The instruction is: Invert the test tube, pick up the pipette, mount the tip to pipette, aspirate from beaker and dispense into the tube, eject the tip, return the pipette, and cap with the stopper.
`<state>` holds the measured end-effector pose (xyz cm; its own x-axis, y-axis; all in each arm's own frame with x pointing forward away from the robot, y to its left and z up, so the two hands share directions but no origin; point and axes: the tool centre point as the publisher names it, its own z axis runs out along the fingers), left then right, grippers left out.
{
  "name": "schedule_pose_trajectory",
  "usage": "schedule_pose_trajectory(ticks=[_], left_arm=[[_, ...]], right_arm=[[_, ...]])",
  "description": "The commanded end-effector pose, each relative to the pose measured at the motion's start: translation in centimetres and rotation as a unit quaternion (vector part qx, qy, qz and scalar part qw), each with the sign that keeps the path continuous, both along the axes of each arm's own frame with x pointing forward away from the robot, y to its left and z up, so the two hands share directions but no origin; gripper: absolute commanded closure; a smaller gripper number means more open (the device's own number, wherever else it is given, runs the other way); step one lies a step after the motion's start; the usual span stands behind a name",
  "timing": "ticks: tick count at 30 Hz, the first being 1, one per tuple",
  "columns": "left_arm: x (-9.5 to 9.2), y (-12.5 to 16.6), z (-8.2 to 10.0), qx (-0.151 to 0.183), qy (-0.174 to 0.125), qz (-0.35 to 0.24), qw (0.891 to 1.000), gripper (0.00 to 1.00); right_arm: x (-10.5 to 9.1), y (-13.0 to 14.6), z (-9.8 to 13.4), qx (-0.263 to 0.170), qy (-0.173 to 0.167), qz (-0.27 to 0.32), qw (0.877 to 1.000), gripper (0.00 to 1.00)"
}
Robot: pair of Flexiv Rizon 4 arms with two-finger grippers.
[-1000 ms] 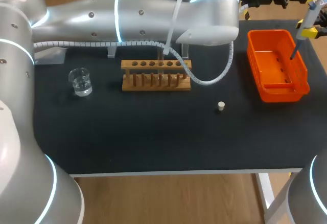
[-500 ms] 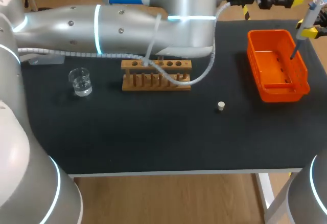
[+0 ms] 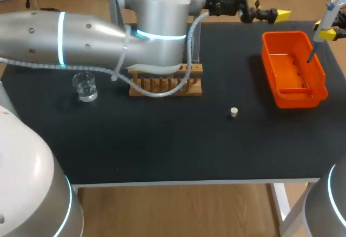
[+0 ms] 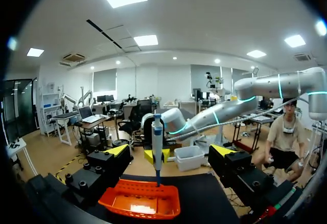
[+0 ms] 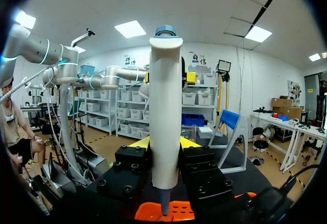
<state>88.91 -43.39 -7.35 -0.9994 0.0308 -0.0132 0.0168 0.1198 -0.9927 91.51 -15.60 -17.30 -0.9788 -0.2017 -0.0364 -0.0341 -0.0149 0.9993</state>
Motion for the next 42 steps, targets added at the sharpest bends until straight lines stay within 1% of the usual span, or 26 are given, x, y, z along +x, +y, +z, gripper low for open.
schedule_pose_trajectory(ticks=[1,5,9,11,12,13,30,31,32,34,35,37,42], left_arm=[[-1.1,6.9,-0.2,-0.001,0.005,-0.062,0.998,0.00],[-2.0,9.4,-1.1,-0.003,0.005,-0.043,0.999,0.00],[-2.6,11.7,-2.0,-0.004,0.012,-0.025,1.000,0.00],[-2.9,12.5,-2.1,-0.005,0.014,-0.017,1.000,0.00],[-3.0,12.8,-1.9,0.004,0.013,-0.010,1.000,0.00],[-3.1,13.0,-1.8,0.008,0.016,-0.006,1.000,0.00],[-3.1,13.0,-1.8,0.008,0.016,-0.006,1.000,0.00],[-2.9,13.0,-2.1,0.006,0.014,-0.006,1.000,0.00],[-2.6,13.1,-2.6,0.012,0.017,0.002,1.000,0.00],[-2.4,13.8,-3.2,0.009,0.011,0.006,1.000,0.00],[-2.3,14.4,-3.5,0.011,0.016,0.016,1.000,0.00],[-2.3,15.7,-3.7,0.005,0.004,0.023,1.000,0.00],[-2.3,19.0,-4.2,0.006,-0.006,0.049,0.999,0.00]], right_arm=[[0.2,-0.1,0.1,-0.001,0.000,0.002,1.000,1.00],[0.2,-0.1,0.1,-0.001,0.000,0.002,1.000,1.00],[0.2,-0.1,0.1,-0.001,0.000,0.002,1.000,1.00],[0.2,-0.1,0.1,-0.001,0.000,0.002,1.000,1.00],[0.2,-0.1,0.1,-0.001,0.000,0.002,1.000,1.00],[0.2,-0.1,0.1,-0.001,0.000,0.002,1.000,1.00],[0.2,-0.1,0.1,-0.001,0.000,0.002,1.000,1.00],[0.2,-0.1,0.1,-0.001,0.000,0.002,1.000,1.00],[0.2,-0.1,0.1,-0.001,0.000,0.002,1.000,1.00],[0.2,-0.1,0.1,-0.001,0.000,0.002,1.000,1.00],[0.2,-0.1,0.1,-0.001,0.000,0.002,1.000,1.00],[0.2,-0.1,0.1,-0.001,0.000,0.002,1.000,1.00],[0.2,-0.1,0.1,-0.001,0.000,0.002,1.000,1.00]])
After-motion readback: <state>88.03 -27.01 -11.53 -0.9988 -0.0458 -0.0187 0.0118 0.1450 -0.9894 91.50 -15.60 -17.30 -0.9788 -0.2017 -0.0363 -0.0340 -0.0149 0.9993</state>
